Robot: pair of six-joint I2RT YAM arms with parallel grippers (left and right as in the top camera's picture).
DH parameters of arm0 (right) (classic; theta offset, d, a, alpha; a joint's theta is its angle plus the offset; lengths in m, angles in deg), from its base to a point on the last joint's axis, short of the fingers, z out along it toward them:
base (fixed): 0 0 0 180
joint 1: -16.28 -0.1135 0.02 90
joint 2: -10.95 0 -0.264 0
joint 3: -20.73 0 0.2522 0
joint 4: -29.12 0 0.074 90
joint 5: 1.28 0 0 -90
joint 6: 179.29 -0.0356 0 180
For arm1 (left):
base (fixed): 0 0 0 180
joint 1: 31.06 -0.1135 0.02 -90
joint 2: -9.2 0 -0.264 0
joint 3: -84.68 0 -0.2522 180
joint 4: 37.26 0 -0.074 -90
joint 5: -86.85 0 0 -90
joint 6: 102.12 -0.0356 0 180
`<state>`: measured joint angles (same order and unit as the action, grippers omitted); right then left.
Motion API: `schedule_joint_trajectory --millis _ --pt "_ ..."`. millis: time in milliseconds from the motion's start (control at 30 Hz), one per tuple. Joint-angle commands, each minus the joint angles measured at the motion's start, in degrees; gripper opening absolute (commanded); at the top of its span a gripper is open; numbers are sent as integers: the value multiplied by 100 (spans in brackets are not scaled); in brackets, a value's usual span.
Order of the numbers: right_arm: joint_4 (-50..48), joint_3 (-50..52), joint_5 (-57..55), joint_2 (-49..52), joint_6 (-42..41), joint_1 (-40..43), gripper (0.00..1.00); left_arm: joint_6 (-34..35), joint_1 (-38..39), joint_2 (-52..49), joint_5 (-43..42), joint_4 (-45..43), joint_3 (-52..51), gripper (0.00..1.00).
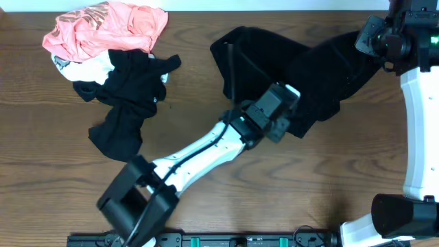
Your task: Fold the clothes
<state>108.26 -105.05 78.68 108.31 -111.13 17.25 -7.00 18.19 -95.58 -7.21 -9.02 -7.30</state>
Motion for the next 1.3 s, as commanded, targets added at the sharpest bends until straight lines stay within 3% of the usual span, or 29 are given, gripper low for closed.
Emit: schedule_joint_trajectory --millis 0,167,433,533,600,933,1067,1133,1267 --pt "-35 -149 -39 -70 94 20 6 -391 223 -168 -391 -146 20 40" --pt "-26 -149 -39 -70 94 20 7 -807 542 -382 -382 -671 20 44" --pt "-20 -149 -39 -70 116 20 7 -509 660 -1078 166 -1659 22 59" --pt "-15 -149 -37 -70 116 20 7 -396 660 -1355 505 -2092 22 79" --pt "-2 -149 -39 -70 116 20 7 -396 660 -1521 595 -2439 22 86" --pt "-4 -149 2 -70 118 20 7 -245 654 -1845 1875 -3064 22 87" --pt "-7 -149 7 -70 116 20 7 -245 627 -2055 2024 -3110 22 86" --pt "-7 -149 4 -70 118 20 7 -243 616 -2138 2083 -3110 22 79" --pt "-13 -149 4 -70 118 20 7 -133 605 -2159 2702 -3021 22 37"
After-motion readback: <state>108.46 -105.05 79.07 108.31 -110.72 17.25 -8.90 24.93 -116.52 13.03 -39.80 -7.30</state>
